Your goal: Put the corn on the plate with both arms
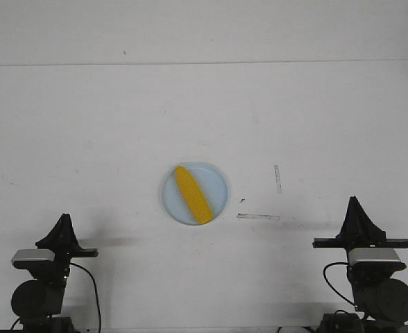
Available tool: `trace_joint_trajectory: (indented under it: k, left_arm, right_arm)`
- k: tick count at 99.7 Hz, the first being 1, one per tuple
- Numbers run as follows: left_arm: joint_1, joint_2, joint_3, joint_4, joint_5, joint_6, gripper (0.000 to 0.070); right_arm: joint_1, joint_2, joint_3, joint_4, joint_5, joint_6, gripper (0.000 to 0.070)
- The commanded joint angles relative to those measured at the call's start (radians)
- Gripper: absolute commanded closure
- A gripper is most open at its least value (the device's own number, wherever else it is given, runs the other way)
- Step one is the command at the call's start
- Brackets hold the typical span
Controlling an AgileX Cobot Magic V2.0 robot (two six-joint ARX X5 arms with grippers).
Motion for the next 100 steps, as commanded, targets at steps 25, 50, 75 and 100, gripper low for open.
trace_joint_trajectory:
  k: [25,50,75,100]
  left_arm:
    - [-0.001,-0.002,-0.021,0.011,-0.002,-0.002,0.0699]
    - [-0.001,-0.002,-0.021,0.011,-0.002,-0.002,0.0699]
    - [-0.001,-0.002,-0.021,0.011,-0.002,-0.002,0.0699]
    - [-0.001,-0.002,-0.021,0.011,-0.002,-0.002,0.0699]
  right_arm:
    - [0.0,-0.001,0.006,0.01,0.0,0.006,0.0685]
    - [0.0,-0.001,0.006,0.01,0.0,0.006,0.0685]
    - [0.0,-0.001,0.004,0.013,0.0,0.007,0.0685]
    - [0.004,-0.042,-0.032,0.011,-0.007,0.007,0.0685]
